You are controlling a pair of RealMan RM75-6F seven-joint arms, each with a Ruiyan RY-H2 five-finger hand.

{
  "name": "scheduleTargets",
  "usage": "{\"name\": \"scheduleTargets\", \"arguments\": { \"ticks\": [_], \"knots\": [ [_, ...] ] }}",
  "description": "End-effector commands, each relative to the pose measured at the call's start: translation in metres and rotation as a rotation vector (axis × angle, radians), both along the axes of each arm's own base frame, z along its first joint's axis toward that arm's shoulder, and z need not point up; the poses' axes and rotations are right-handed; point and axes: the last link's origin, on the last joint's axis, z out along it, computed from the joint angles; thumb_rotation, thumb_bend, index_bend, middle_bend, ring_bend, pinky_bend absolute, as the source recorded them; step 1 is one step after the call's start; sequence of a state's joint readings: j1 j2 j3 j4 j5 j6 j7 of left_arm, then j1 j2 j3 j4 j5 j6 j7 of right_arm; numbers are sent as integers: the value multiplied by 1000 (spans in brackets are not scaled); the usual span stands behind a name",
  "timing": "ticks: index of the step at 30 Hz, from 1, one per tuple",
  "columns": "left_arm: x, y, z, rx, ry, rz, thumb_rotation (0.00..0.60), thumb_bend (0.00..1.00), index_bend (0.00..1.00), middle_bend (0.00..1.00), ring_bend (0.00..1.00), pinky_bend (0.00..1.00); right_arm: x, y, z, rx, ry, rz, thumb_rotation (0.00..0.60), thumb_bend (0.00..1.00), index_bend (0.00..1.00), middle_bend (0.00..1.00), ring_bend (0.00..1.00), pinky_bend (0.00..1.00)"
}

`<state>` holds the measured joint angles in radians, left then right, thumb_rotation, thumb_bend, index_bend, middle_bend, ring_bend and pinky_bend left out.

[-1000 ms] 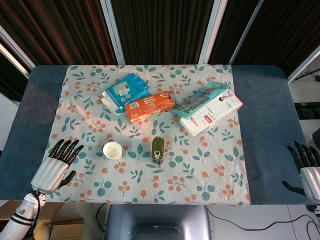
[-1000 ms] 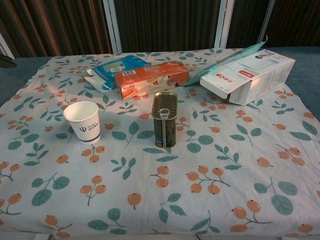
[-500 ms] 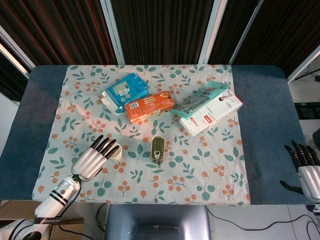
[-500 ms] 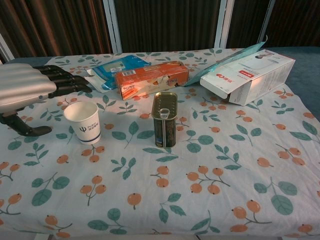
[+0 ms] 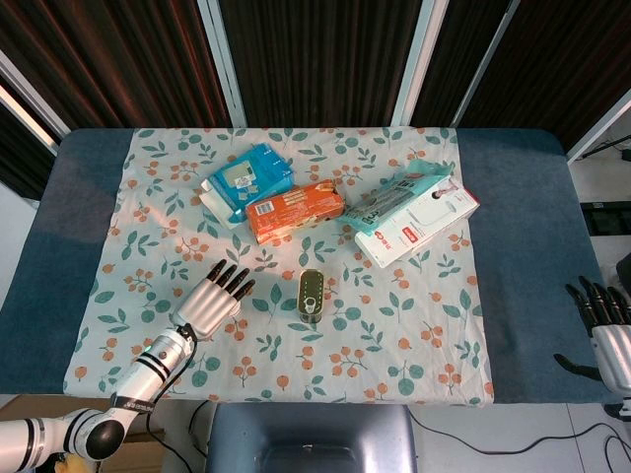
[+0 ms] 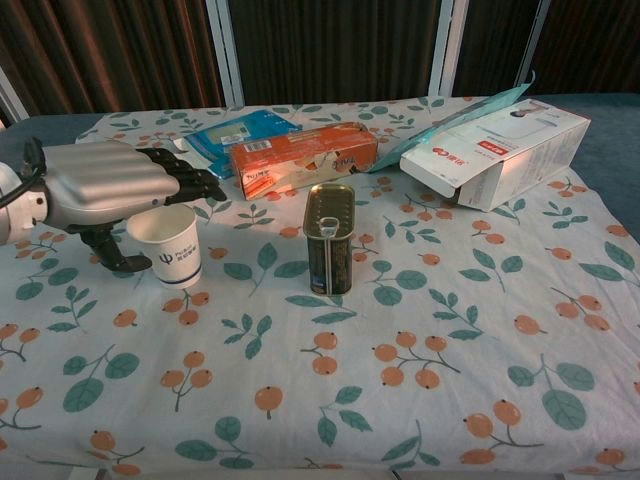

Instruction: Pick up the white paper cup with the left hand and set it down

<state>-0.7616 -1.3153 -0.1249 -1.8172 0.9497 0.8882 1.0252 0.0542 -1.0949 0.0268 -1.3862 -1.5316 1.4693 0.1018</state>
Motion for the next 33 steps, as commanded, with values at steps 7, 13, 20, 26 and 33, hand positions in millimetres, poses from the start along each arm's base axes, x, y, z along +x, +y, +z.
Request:
{"name": "scheduleTargets", "arguments": {
  "ticks": [7, 13, 20, 26, 33],
  "knots": [
    [-1, 4, -8, -2, 88, 51, 600, 318, 0, 0, 0, 0, -4, -1, -1, -6, 2, -35, 600, 192, 0, 0, 0, 0],
    [-1, 7, -11, 1, 98, 51, 600, 357, 0, 0, 0, 0, -4, -3, -2, -11, 9, -45, 600, 192, 0, 0, 0, 0],
    [-1, 11, -11, 15, 80, 36, 600, 456, 34, 83, 0, 0, -5, -5, 0, -15, 19, -59, 600, 193, 0, 0, 0, 0],
    [-4, 12, -11, 10, 66, 50, 600, 527, 201, 224, 0, 0, -4, -6, -2, -24, 19, -62, 600, 192, 0, 0, 0, 0],
    [-2, 13, -7, 13, 8, 61, 600, 554, 293, 285, 14, 0, -4, -7, -4, -19, 22, -68, 600, 192, 0, 0, 0, 0]
  ]
}}
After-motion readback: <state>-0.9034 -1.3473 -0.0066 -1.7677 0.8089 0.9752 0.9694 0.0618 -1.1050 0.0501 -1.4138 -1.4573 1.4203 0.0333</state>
